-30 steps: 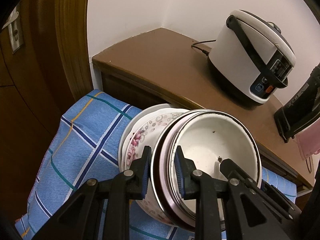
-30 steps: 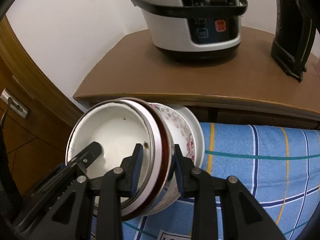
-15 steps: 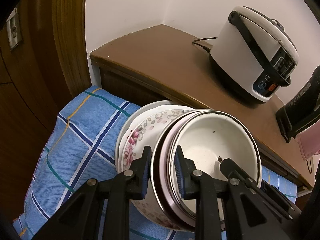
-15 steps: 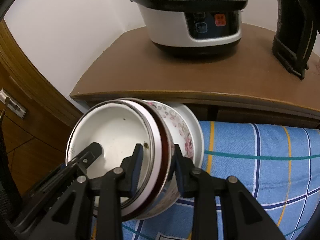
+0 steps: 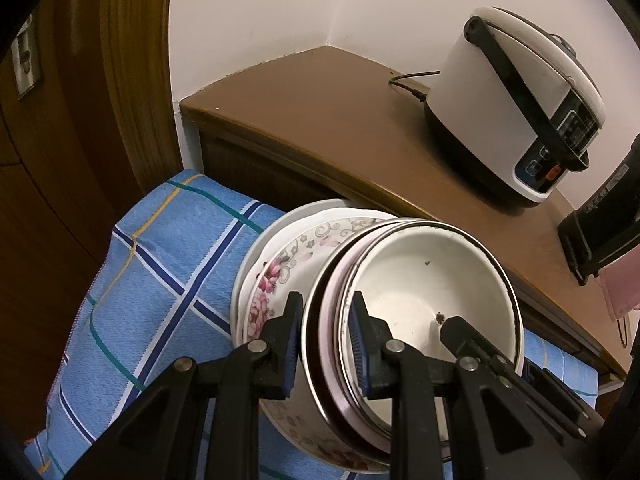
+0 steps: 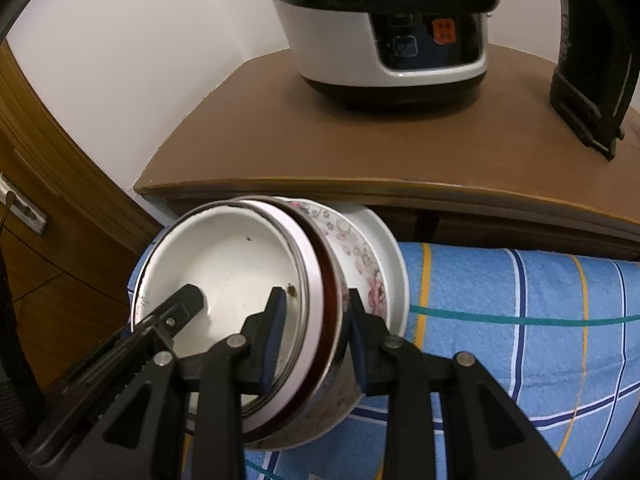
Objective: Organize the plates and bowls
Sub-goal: 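Lower the nested bowl stack with both tools onto the floral plates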
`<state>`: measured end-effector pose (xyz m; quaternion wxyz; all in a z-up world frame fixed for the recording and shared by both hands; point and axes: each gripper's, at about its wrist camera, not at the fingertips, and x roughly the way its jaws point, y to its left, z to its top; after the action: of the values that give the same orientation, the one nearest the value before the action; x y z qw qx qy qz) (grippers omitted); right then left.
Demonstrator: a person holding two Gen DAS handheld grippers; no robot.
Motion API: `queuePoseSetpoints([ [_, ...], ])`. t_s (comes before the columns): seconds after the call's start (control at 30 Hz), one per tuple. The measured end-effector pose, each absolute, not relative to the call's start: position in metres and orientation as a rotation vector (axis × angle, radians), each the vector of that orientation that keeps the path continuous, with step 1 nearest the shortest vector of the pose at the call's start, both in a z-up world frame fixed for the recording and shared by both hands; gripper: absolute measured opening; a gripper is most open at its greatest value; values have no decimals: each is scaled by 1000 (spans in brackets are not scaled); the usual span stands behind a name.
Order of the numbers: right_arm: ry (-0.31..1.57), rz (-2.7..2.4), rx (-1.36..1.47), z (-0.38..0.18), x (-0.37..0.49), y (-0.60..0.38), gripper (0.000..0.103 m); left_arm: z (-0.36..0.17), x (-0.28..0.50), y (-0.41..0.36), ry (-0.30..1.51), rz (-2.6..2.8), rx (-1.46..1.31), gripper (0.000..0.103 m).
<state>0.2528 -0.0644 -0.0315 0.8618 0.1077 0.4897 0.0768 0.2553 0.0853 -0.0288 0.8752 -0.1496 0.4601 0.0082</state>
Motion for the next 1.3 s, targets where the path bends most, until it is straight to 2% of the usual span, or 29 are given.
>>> queuePoseSetpoints([
  [0.77,1025,178,235,-40,257,-68,29,-29,255,84,941,5,-269,26],
  [1.3,1003,180,291,-40,240,-76,34,-30,255,84,956,-18,-271,26],
])
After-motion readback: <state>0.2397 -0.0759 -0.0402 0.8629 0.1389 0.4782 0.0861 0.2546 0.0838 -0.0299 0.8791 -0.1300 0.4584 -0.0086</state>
